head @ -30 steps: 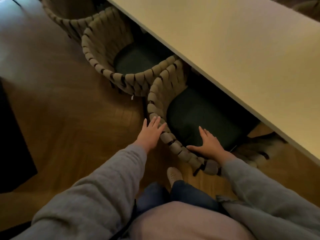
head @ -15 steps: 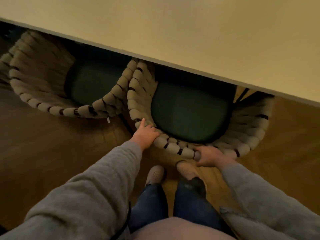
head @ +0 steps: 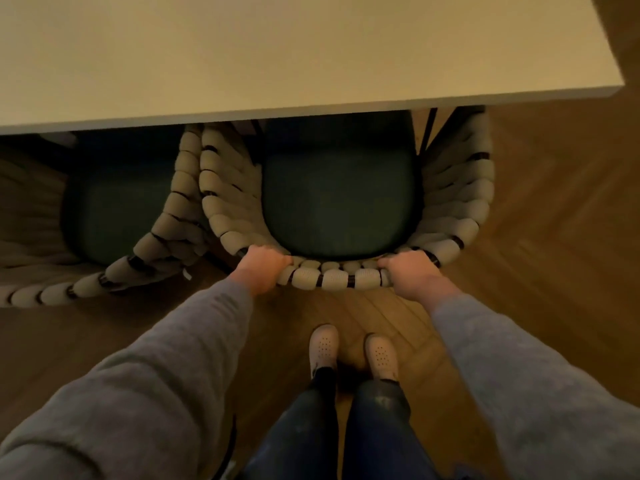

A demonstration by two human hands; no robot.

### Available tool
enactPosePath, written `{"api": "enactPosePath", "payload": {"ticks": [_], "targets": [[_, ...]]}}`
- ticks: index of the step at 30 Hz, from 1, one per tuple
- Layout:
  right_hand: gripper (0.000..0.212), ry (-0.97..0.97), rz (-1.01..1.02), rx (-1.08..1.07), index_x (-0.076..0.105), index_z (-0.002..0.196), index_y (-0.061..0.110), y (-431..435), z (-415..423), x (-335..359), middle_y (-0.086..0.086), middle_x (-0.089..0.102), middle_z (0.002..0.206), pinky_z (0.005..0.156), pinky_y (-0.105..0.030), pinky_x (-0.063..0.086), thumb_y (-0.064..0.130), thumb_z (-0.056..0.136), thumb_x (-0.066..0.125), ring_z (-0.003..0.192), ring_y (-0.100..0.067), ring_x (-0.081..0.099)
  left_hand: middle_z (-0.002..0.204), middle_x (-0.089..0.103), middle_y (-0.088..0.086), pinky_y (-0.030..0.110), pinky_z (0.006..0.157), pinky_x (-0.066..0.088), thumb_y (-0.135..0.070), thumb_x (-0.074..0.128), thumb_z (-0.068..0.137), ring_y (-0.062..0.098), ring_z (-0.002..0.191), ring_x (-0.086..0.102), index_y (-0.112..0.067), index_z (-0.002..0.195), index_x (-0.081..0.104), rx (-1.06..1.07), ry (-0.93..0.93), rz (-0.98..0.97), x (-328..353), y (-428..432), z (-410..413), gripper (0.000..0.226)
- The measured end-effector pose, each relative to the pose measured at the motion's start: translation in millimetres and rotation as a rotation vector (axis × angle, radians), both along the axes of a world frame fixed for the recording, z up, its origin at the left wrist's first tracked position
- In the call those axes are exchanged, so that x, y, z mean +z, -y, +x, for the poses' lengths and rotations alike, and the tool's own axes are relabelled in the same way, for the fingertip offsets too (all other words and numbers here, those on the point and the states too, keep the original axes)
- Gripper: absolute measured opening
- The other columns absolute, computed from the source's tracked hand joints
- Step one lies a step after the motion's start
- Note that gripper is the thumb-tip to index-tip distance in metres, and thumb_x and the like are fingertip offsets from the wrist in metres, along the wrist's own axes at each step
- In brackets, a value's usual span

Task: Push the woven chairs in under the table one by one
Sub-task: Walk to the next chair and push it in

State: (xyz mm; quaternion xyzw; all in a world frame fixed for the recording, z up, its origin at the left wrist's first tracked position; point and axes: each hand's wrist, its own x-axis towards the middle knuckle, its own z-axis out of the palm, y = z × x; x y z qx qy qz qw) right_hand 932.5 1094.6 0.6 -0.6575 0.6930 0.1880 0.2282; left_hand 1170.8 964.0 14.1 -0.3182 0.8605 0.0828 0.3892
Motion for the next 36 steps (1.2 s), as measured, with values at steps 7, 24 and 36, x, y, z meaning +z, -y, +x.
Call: {"api": "enactPosePath", "payload": {"ticks": [7, 24, 36], "targets": [[0.03, 0.014, 0.045, -0.003, 0.057, 0.119, 0.028, -45.3, -3.0, 7.8, 0.001, 0.064, 0.107, 0.08, -0.03, 0.041, 0.015, 0.092, 0.054, 0.102, -0.019, 0.061, 0.124, 0.058, 0.003, 0.036, 0.098, 0.046, -0.02, 0.055, 0.094, 0.02, 0.113, 0.056, -0.024, 0.136, 0.044, -0.06, 0.016, 0.02, 3.1, -46.2, -3.4, 0.043], [0.036, 0.013, 0.087, -0.001, 0.055, 0.122, 0.031, -86.7, -69.7, 11.9, 0.004, 0.064, 0.106, 0.089, -0.033, 0.041, 0.012, 0.092, 0.051, 0.105, -0.018, 0.06, 0.121, 0.059, 0.004, 0.034, 0.094, 0.048, -0.016, 0.055, 0.094, 0.021, 0.109, 0.058, -0.02, 0.136, 0.043, -0.092, -0.038, 0.104, 12.2, -86.4, -63.5, 0.044], [0.035, 0.003, 0.034, 0.034, 0.055, 0.123, 0.031, -44.7, -118.2, 15.5, 0.002, 0.063, 0.108, 0.079, -0.03, 0.042, 0.013, 0.092, 0.052, 0.105, -0.019, 0.059, 0.121, 0.06, 0.001, 0.033, 0.095, 0.049, -0.017, 0.054, 0.095, 0.018, 0.109, 0.058, -0.024, 0.136, 0.044, -0.053, -0.101, 0.042, 15.7, -46.1, -111.4, 0.042]]}}
